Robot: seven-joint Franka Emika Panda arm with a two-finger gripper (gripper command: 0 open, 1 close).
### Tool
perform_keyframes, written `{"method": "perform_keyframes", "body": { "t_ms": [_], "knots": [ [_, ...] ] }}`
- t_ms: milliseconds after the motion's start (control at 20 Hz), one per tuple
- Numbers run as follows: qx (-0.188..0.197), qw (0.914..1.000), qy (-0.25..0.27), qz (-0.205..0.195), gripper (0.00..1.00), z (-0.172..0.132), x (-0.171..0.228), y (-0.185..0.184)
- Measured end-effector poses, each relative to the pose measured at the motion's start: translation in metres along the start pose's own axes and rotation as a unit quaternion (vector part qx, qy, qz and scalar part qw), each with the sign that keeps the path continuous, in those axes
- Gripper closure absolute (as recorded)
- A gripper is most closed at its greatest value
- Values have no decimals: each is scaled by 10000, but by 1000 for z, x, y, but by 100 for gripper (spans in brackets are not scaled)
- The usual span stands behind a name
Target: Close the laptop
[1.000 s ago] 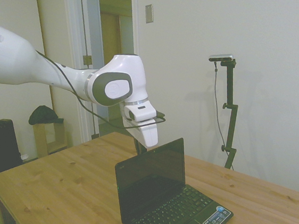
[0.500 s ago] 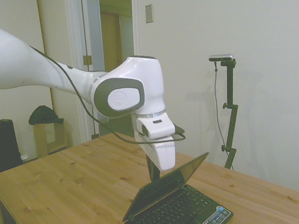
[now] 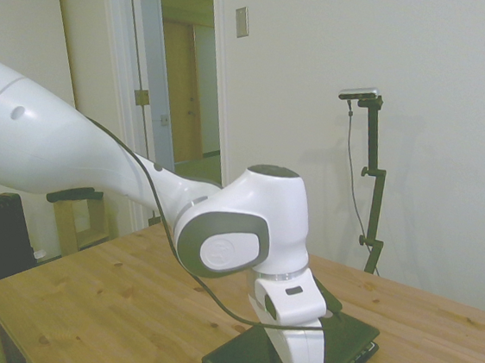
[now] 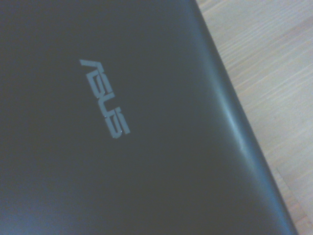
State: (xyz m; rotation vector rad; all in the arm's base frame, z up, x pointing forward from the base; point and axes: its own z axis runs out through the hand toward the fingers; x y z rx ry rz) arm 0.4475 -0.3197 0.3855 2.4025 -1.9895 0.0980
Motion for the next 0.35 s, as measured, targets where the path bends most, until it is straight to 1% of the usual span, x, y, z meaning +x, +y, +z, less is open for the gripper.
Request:
{"method": "perform_keyframes", "body": {
  "t_ms": [100, 150, 250, 350],
  "knots": [
    [22, 9999, 41, -104, 100, 3, -7, -8],
    [84, 9997, 90, -210, 100, -6, -16, -14],
    [343, 9981, 188, -466, 100, -43, -44, -28],
    [558, 9949, 218, -807, 100, -89, -94, -45]
  ]
}}
